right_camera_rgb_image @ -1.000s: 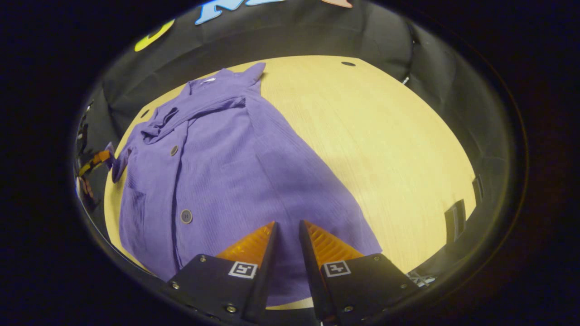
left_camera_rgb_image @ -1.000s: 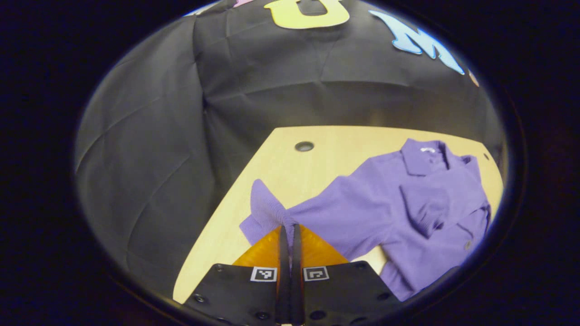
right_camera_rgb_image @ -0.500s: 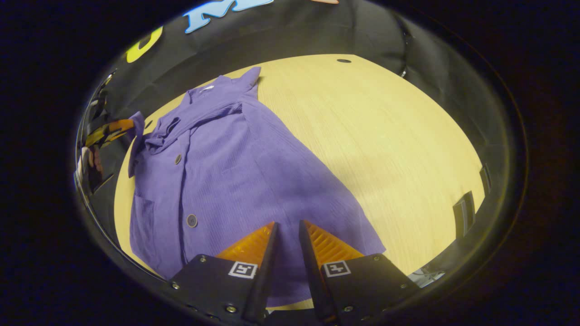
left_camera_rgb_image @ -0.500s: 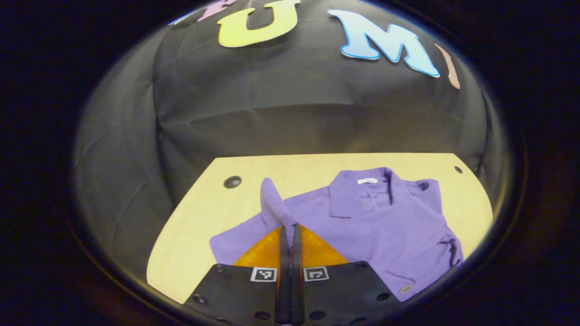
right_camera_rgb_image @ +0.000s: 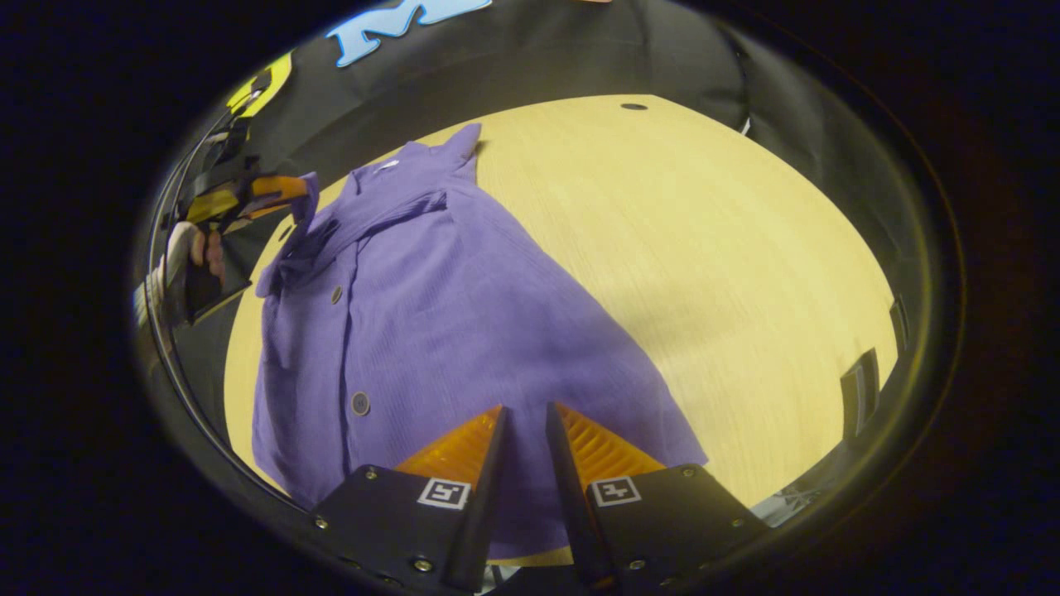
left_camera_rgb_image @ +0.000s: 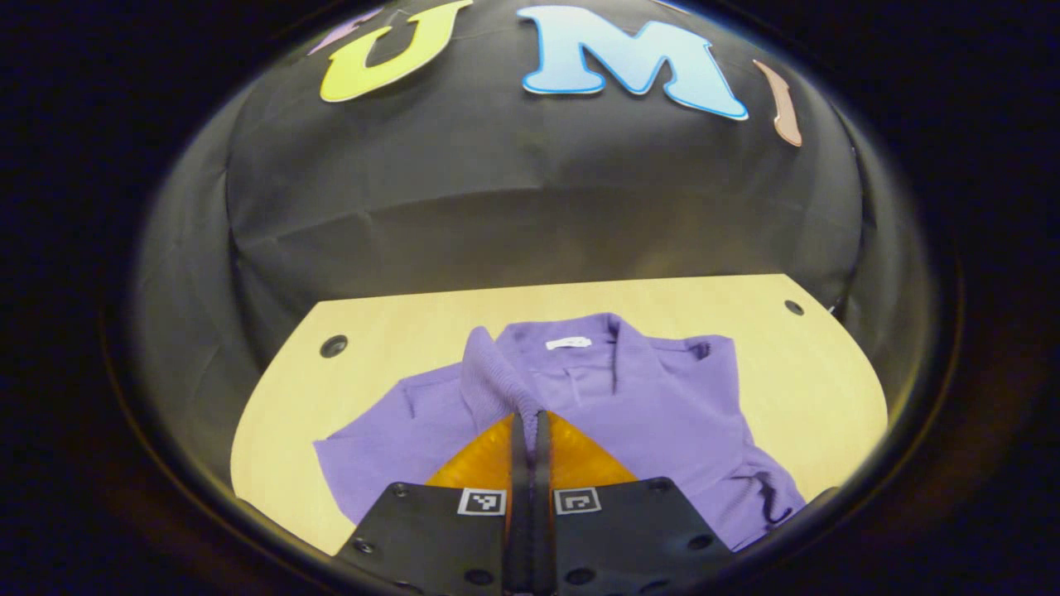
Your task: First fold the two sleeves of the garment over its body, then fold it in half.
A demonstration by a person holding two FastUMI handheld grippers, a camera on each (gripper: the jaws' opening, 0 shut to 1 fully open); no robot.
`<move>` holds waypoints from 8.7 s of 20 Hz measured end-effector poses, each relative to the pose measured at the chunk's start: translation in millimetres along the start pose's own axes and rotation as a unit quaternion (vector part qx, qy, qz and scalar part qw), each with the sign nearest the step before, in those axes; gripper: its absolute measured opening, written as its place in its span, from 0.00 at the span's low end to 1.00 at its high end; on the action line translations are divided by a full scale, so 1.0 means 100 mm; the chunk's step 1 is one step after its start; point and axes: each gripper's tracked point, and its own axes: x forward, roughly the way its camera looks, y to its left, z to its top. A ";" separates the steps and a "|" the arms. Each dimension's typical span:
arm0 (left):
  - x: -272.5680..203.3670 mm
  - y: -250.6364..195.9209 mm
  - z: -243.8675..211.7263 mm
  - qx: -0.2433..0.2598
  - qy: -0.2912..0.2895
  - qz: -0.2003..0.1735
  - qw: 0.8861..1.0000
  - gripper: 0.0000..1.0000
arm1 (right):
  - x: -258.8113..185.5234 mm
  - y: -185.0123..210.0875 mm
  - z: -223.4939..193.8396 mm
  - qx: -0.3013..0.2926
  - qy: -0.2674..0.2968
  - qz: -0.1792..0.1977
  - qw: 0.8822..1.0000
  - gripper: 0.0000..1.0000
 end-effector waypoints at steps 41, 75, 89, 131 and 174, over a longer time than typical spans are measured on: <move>-0.48 -0.66 -0.63 0.032 0.056 -0.072 0.995 1.00 | -0.04 0.04 0.03 -0.123 0.024 -0.008 0.992 0.72; -2.34 0.66 -2.55 0.038 0.176 -0.035 0.983 0.99 | 0.04 0.20 -0.11 -0.150 0.028 -0.032 0.988 0.16; -2.25 0.50 -2.71 0.033 0.206 -0.061 0.976 0.43 | 0.04 0.19 -0.12 -0.130 0.029 -0.027 0.991 0.16; -0.56 0.82 -0.36 -0.032 0.078 -0.044 0.995 0.07 | 0.56 1.09 2.92 -0.047 -0.130 0.069 0.988 0.01; 0.03 0.51 1.02 -0.027 -0.043 -0.048 0.998 0.55 | 0.55 1.29 4.03 -0.076 -0.246 0.069 0.964 0.51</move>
